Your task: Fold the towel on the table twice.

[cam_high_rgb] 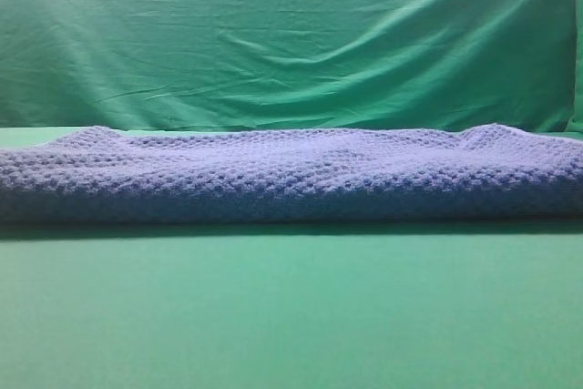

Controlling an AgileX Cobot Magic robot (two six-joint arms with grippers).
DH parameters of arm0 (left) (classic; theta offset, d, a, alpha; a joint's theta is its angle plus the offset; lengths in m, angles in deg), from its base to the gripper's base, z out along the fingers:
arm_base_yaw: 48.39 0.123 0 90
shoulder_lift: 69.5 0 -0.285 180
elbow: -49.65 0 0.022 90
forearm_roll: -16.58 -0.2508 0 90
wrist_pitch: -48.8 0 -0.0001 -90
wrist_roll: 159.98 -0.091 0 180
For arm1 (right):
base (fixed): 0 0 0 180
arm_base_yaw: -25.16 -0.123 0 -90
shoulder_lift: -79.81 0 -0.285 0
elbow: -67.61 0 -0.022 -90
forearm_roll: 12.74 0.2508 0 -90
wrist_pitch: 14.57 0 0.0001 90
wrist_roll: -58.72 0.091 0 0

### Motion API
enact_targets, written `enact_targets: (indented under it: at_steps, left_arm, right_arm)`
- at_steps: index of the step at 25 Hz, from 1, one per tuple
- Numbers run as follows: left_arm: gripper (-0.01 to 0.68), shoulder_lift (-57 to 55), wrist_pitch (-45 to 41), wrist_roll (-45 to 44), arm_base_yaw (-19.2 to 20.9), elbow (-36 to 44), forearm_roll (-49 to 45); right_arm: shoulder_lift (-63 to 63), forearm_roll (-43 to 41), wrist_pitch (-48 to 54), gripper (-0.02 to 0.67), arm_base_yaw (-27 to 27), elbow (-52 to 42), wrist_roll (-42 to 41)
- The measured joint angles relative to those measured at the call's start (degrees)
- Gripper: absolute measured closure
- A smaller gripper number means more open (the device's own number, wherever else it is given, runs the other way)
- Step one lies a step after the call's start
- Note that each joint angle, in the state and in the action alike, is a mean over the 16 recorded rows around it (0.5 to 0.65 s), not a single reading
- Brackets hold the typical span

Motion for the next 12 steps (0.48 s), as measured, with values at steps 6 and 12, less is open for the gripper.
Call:
enact_targets:
  at_steps: [6,12]
  left_arm:
    - [0.673,0.00,0.00,0.00,0.00,0.00,0.00]
    - [0.673,0.00,0.03,0.00,0.00,0.00,0.01]
  right_arm:
    - [0.00,0.00,0.00,0.649,0.00,0.00,-0.02]
    - [0.00,0.00,0.00,0.649,0.00,0.00,-0.02]
